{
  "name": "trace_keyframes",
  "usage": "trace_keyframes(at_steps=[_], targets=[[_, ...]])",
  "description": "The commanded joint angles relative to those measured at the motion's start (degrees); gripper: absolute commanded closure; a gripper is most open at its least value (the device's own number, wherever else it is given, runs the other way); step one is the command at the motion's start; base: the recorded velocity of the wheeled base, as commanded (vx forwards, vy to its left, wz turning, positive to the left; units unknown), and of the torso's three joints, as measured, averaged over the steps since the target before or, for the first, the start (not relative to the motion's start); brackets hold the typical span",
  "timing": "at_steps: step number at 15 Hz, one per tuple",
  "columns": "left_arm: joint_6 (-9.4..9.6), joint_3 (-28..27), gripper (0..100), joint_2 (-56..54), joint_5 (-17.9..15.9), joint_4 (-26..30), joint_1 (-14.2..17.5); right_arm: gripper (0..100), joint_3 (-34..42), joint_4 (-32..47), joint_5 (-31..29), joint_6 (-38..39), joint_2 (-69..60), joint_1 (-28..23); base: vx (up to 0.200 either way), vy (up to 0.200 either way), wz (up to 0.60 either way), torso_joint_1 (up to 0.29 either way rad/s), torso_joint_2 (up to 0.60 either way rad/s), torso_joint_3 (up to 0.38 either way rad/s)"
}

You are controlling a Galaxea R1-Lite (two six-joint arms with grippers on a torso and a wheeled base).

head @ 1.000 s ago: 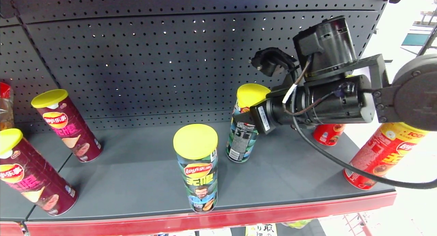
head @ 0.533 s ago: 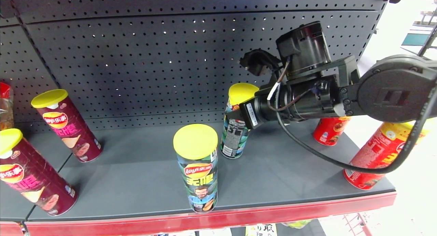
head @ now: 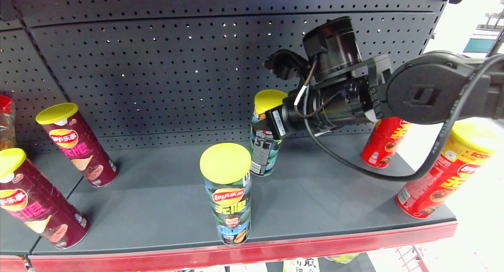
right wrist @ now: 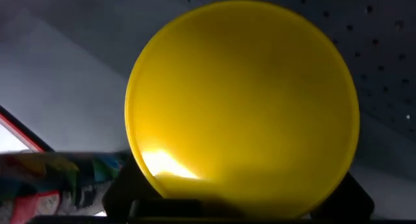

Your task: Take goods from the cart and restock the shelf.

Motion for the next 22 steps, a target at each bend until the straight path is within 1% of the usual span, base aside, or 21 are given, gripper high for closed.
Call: trace_keyframes(at_steps=[1,7,18,19,22], targets=[[0.01,0.06,0,0.33,0.01,0.04,0.0,100,-3.06,0.05,0.01,-0.04,2.49,0.06,0.0,0.0,0.0,0.0,0.0,0.0],[0.01,0.06,0,0.33,0.01,0.04,0.0,100,-4.03,0.05,0.01,-0.04,4.87,1.29,0.0,0.0,0.0,0.0,0.0,0.0],[0.01,-0.02,0,0.16,0.01,0.3,0.0,100,-3.15,0.14,-0.08,-0.04,5.04,2.43,0.0,0.0,0.0,0.0,0.0,0.0],[0.01,0.06,0,0.16,0.01,0.3,0.0,0,-3.15,0.14,-0.08,-0.04,5.04,2.43,0.0,0.0,0.0,0.0,0.0,0.0],[0.01,0.06,0,-0.02,0.01,0.3,0.0,0,-3.32,0.05,-0.17,-0.04,5.13,2.43,0.0,0.0,0.0,0.0,0.0,0.0]])
